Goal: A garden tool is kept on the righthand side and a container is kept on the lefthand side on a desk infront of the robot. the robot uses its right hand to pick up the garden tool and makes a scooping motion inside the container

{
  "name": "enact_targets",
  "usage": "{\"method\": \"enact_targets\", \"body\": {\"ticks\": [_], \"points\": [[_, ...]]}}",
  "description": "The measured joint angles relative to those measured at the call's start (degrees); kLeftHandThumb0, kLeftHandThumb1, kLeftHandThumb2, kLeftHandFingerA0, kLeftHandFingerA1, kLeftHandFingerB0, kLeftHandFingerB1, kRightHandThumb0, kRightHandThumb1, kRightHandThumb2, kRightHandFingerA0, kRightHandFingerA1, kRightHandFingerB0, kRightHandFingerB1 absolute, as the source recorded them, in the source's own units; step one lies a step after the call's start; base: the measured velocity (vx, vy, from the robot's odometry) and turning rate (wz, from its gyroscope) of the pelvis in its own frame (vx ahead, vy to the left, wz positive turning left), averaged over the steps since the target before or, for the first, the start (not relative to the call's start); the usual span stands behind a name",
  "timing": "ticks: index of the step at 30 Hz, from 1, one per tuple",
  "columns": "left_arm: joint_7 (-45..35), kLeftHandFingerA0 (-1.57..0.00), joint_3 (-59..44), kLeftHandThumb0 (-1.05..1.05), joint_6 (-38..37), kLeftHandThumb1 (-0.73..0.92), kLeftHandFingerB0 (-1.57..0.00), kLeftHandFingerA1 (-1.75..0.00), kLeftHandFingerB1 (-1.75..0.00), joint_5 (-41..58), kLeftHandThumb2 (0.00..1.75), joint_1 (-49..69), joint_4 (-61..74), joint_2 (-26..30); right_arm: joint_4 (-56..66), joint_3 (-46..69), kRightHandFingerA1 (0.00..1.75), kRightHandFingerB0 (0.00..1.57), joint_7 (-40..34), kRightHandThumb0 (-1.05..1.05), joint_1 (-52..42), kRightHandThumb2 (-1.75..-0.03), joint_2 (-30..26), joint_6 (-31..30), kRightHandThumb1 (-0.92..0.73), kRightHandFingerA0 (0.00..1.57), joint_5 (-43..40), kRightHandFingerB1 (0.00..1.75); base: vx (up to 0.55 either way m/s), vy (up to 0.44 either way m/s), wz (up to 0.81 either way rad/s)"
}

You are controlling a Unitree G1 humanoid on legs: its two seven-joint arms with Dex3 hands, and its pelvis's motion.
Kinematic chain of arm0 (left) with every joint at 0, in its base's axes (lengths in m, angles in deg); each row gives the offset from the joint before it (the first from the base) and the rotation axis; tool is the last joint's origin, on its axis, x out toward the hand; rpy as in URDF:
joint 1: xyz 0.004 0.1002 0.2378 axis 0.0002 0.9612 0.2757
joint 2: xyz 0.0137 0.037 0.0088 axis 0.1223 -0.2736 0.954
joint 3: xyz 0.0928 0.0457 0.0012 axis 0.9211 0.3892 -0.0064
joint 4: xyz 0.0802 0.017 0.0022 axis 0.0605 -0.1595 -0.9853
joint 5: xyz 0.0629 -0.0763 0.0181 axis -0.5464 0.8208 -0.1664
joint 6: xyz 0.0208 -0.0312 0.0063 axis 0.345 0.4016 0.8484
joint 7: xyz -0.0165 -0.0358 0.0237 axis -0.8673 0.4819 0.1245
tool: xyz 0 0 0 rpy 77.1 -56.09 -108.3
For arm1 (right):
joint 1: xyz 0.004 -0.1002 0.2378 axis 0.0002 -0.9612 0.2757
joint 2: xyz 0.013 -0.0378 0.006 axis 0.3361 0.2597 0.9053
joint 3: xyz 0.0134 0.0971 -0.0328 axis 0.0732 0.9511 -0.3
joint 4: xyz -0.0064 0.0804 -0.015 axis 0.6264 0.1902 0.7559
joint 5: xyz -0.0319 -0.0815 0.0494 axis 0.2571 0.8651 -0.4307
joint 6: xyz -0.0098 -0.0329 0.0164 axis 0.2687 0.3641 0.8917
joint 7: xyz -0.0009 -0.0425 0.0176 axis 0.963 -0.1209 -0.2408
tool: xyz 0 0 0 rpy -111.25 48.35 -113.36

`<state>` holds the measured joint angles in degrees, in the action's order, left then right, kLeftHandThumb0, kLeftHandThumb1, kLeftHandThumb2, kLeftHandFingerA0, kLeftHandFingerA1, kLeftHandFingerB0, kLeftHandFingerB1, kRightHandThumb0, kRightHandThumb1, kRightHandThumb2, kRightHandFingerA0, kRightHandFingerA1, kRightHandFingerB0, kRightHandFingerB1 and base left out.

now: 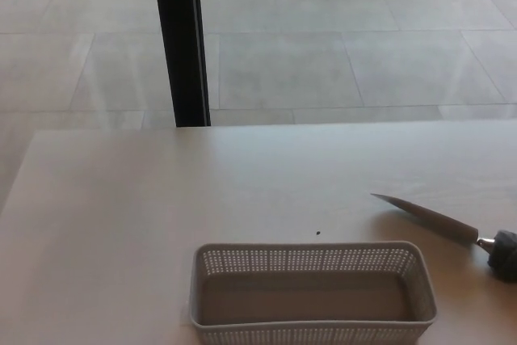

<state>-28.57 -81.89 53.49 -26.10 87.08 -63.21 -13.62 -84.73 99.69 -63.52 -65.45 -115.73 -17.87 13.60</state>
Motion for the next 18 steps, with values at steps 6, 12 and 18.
{"method": "enact_targets", "body": {"ticks": [6,12,18], "points": [[-0.09,-0.78,-0.59,-0.58,-0.06,0.58,-0.65,-0.92,-0.60,0.59,0.57,0.28,-0.15,0.00,2.73,-11.65,0.10,0.00,4.44,-1.02,0.58,-1.08,-4.63,0.35,-0.67,0.00,4.29,0.00,0.00,0.000,0.00],[-0.22,-0.80,-0.81,-0.58,-0.09,0.61,-0.74,-0.97,-0.62,1.08,0.58,0.60,0.08,-0.03,0.94,-21.46,0.17,0.00,7.66,-0.91,2.04,-1.06,-5.34,1.36,-0.62,0.00,8.83,0.09,0.00,0.000,0.00],[-0.26,-0.76,-0.37,-0.59,-0.53,0.57,-0.68,-0.88,-0.57,1.13,0.58,0.98,-0.04,-0.15,-6.10,-30.10,0.20,0.00,9.18,-0.86,4.48,-1.05,-5.32,3.05,-0.60,0.01,13.74,0.15,0.00,0.000,0.00]]}}
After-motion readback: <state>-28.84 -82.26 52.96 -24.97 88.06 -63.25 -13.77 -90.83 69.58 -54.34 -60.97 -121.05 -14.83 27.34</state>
